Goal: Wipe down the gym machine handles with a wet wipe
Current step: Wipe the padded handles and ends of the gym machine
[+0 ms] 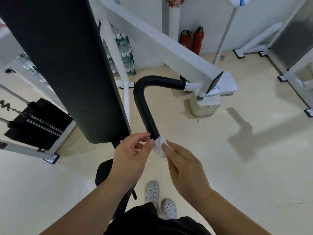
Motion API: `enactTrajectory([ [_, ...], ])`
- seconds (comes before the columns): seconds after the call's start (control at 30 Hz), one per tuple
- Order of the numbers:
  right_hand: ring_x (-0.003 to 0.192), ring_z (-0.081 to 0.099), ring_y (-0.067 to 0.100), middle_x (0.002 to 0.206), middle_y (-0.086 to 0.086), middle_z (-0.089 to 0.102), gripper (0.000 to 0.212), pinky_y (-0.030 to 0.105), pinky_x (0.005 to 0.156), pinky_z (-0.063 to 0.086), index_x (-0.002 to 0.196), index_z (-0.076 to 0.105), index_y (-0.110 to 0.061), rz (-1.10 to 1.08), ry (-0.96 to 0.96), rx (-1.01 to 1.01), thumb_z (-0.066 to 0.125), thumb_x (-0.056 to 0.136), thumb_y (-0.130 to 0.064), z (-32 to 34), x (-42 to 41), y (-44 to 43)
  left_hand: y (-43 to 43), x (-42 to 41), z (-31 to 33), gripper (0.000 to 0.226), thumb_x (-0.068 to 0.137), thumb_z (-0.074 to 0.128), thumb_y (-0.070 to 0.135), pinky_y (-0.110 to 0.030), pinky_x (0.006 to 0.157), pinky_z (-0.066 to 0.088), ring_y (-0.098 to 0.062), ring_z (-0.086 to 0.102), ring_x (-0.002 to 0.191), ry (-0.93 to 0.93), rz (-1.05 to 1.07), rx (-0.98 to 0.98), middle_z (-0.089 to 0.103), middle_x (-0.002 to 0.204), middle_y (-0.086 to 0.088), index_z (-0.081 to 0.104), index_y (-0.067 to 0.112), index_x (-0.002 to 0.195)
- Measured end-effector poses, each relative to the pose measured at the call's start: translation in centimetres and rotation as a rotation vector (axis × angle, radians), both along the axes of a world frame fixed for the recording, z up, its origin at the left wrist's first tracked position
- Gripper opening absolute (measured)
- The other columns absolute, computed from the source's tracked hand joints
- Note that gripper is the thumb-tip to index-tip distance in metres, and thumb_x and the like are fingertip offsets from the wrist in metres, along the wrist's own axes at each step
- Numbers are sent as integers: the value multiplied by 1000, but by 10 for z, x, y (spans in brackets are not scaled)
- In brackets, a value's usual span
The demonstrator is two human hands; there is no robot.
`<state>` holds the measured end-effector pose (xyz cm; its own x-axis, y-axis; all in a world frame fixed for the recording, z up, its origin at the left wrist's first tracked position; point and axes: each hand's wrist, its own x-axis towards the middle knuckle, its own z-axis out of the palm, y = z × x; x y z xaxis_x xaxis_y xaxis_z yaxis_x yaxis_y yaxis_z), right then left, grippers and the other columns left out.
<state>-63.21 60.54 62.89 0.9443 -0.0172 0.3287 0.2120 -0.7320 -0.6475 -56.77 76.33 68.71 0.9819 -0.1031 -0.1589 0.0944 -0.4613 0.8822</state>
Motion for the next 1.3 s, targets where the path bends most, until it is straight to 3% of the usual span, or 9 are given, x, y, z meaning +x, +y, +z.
enactTrajectory([
  [0.1,120,62,19,138,8,60,39,29,99,52,136,58,-9,52,-68,59,46,101,-20,20,-2,14,1,-12,15,20,92,65,32,-17,78,53,-5,68,91,50,2,-115,74,98,12,71,32,111],
  [0.23,131,50,9,147,1,52,44,22,110,40,144,49,-14,138,-50,106,41,102,-26,52,-3,37,16,-24,42,16,92,64,29,-32,87,58,-14,71,94,1,57,-207,76,96,8,74,26,105],
  [0.47,132,35,-12,148,-17,41,55,8,109,27,155,23,-28,300,93,159,31,101,-35,71,-12,99,87,-46,53,20,87,72,7,-45,85,60,-20,74,89,15,140,-276,77,92,0,75,23,99],
  [0.7,134,46,7,144,-17,49,37,33,109,44,137,55,-27,285,125,306,45,101,-29,64,-15,224,218,-73,45,26,91,64,2,-27,75,58,-14,73,82,7,191,-258,76,86,3,75,25,95],
  [0.8,131,49,8,139,-22,50,40,38,105,47,136,52,-37,240,223,398,56,96,-31,67,-21,286,286,-83,44,28,92,62,2,-20,69,53,-10,71,78,33,147,-241,75,84,6,75,27,92],
  [0.93,131,42,-7,144,-31,42,65,24,108,41,147,31,-49,270,435,431,65,93,-35,74,-30,359,368,-92,45,28,93,60,7,-16,66,51,-9,66,76,58,46,-154,73,84,9,74,31,89],
  [1.03,124,38,-21,140,-35,44,73,14,97,39,147,26,-54,243,496,456,68,91,-33,77,-32,400,417,-92,49,31,92,58,6,-20,66,50,-18,64,80,80,39,-131,72,85,5,73,32,85],
  [1.17,124,49,-8,129,-22,58,67,17,99,40,142,34,-55,246,530,438,70,90,-34,75,-24,439,463,-87,53,33,91,57,3,-25,69,52,-19,64,81,88,38,-140,72,85,3,73,30,84],
  [1.3,105,65,6,108,-15,69,38,24,92,51,125,59,-44,257,539,466,68,92,-27,77,-1,465,492,-69,52,35,91,55,-2,-15,65,51,-11,63,74,105,60,-162,72,82,5,75,25,82],
])
